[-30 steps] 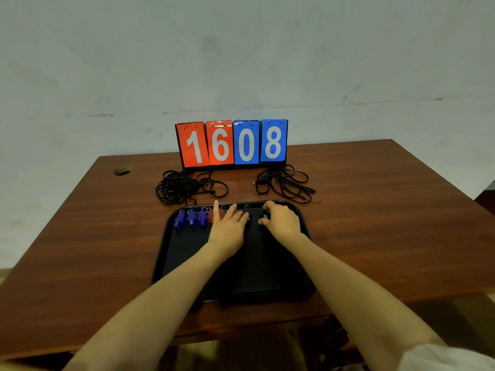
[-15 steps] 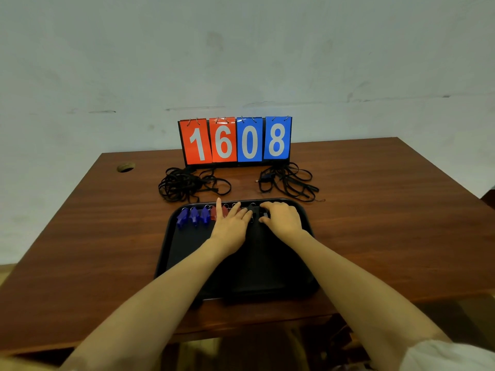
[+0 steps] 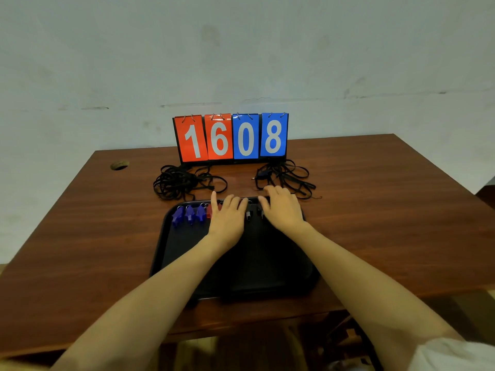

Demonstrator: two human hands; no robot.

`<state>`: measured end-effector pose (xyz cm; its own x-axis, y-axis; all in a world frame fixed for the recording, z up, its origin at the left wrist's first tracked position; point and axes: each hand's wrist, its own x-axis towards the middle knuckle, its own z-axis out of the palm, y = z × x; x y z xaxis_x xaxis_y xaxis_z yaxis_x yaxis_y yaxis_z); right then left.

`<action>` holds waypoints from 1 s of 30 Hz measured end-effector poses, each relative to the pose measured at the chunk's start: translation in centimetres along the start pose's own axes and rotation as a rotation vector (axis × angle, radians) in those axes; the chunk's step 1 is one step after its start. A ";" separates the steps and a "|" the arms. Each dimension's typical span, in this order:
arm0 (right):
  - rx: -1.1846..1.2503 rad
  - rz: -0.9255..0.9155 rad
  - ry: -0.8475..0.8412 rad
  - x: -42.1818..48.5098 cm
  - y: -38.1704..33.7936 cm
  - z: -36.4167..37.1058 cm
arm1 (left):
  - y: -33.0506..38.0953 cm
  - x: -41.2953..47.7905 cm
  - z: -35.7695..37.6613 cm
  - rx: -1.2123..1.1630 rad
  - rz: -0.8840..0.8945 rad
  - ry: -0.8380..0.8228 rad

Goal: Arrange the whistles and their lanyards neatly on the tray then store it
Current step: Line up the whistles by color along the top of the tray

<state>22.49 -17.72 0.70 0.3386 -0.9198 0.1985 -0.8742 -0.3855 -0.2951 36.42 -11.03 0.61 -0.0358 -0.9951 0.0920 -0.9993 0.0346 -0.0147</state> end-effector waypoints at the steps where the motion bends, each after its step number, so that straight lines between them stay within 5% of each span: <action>1: 0.008 0.017 -0.004 0.7 0.1 -0.3 | -0.1 0.5 -0.1 -0.028 -0.022 0.008; 20: -0.169 -0.035 -0.229 13.4 3.7 3.8 | -1.3 16.6 2.9 -0.219 -0.125 -0.158; 25: -0.207 -0.118 -0.115 13.4 3.5 3.6 | -1.4 16.7 3.5 -0.211 -0.128 -0.065; 30: 0.014 -0.117 -0.099 12.3 3.1 1.0 | -2.2 15.3 2.0 -0.218 -0.088 0.122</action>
<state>24.31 -30.31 1.31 0.4715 -0.8708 0.1393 -0.8218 -0.4912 -0.2886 38.14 -26.56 0.08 0.0638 -0.9772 0.2027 -0.9771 -0.0199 0.2120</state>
